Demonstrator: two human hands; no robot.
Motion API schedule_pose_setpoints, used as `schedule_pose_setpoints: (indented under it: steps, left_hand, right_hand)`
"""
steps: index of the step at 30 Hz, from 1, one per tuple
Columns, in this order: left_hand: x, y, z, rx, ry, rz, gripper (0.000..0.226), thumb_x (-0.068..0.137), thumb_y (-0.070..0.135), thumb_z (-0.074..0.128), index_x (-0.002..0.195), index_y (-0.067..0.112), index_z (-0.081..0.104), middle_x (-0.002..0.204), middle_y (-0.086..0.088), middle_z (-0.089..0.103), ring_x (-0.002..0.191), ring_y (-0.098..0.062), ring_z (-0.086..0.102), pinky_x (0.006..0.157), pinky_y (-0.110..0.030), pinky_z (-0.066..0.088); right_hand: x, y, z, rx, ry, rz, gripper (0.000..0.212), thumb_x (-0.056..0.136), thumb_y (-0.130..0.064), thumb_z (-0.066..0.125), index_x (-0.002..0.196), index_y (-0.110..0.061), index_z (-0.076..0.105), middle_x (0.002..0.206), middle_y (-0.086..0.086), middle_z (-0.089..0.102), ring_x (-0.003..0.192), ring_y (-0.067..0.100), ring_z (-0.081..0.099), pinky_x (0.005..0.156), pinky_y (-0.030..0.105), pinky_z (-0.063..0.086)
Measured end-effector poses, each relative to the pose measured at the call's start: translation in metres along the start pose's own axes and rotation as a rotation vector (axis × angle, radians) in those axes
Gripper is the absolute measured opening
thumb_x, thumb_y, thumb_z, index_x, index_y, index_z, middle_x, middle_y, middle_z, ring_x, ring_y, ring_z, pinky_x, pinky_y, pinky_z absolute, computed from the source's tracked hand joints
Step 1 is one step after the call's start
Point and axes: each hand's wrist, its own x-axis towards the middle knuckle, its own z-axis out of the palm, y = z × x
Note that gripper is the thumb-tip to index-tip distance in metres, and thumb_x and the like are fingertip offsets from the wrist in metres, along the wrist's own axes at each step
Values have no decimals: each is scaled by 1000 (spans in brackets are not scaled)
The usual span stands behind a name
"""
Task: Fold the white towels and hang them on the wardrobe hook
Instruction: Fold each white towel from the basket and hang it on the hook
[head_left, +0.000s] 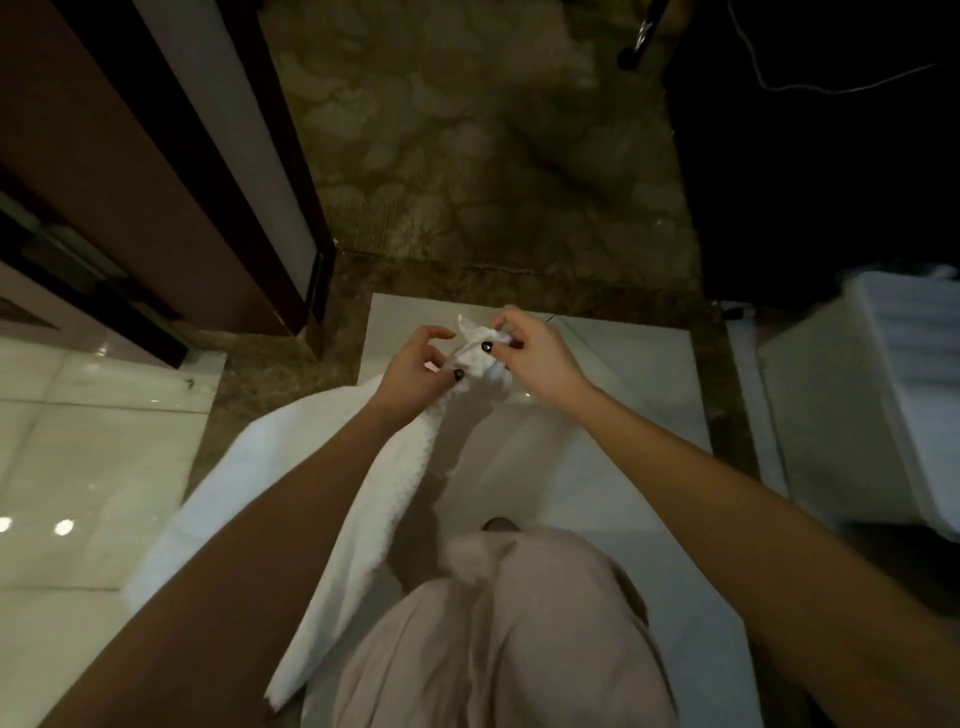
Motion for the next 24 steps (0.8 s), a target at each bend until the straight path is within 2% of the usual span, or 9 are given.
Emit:
schedule_pose_setpoints:
  steps: [2, 6, 7, 11, 13, 15, 17, 21, 24]
  left_hand:
    - [-30, 46, -22, -24, -9, 26, 37, 83, 2, 67, 116, 13, 53, 77, -8, 57, 67, -18, 55, 66, -33, 46]
    - [-94, 146, -64, -12, -30, 86, 30, 85, 2, 66, 112, 9, 56, 73, -1, 58, 61, -11, 53, 56, -21, 47]
    - [-109, 171, -73, -6, -45, 99, 29, 85, 3, 66, 112, 8, 56, 75, 0, 58, 63, -9, 54, 56, -18, 48]
    - [-171, 261, -104, -73, -109, 141, 20, 84, 6, 68, 97, 20, 60, 80, -3, 59, 75, -13, 55, 70, -24, 50]
    - [-204, 304, -114, -118, -125, 188, 24, 84, 5, 69, 94, 24, 60, 80, -3, 59, 76, -12, 55, 73, -23, 50]
    - [-234, 345, -118, -144, -143, 239, 27, 84, 4, 69, 97, 26, 60, 77, 1, 58, 73, -8, 54, 69, -17, 49]
    - [-263, 389, -119, -141, -166, 283, 31, 84, 4, 68, 99, 30, 59, 77, 4, 59, 70, -5, 55, 65, -16, 49]
    - [-313, 463, -108, -202, -306, 297, 34, 86, 2, 66, 113, 21, 57, 84, 1, 65, 74, -11, 64, 68, -26, 56]
    - [-351, 502, -85, -176, -419, 291, 33, 92, 11, 61, 122, 21, 54, 102, -3, 68, 88, -10, 67, 77, -25, 55]
  right_hand:
    - [-27, -39, -29, -6, 9, 5, 6, 92, -17, 62, 95, -15, 57, 67, 3, 51, 61, 15, 45, 57, 28, 35]
    - [-85, -127, -92, -27, -12, -22, 6, 91, -13, 63, 93, -10, 58, 90, 7, 57, 80, 18, 54, 71, 30, 45]
    - [-101, -150, -106, -26, -15, -45, 7, 92, -13, 62, 95, -10, 57, 89, 6, 56, 79, 15, 53, 70, 28, 45]
    - [-163, -233, -163, -25, 38, -67, 7, 95, -14, 56, 96, -15, 49, 76, -2, 50, 66, 7, 46, 62, 24, 40]
    - [-198, -267, -190, 22, 93, -63, 8, 95, -14, 55, 95, -17, 48, 76, 3, 52, 66, 10, 47, 62, 26, 40]
    - [-234, -292, -214, 80, 167, -45, 6, 95, -16, 56, 97, -15, 51, 85, 11, 58, 74, 17, 53, 67, 33, 45]
    - [-272, -313, -238, 103, 263, -26, 6, 95, -20, 56, 98, -16, 53, 89, 12, 62, 80, 24, 60, 71, 39, 51]
    - [-352, -345, -284, 187, 465, -26, 3, 93, -16, 59, 92, -19, 58, 87, 12, 64, 79, 18, 59, 71, 35, 48]
    - [-413, -364, -307, 222, 577, -16, 5, 91, -11, 61, 94, -15, 61, 88, 12, 66, 80, 19, 61, 73, 30, 47]
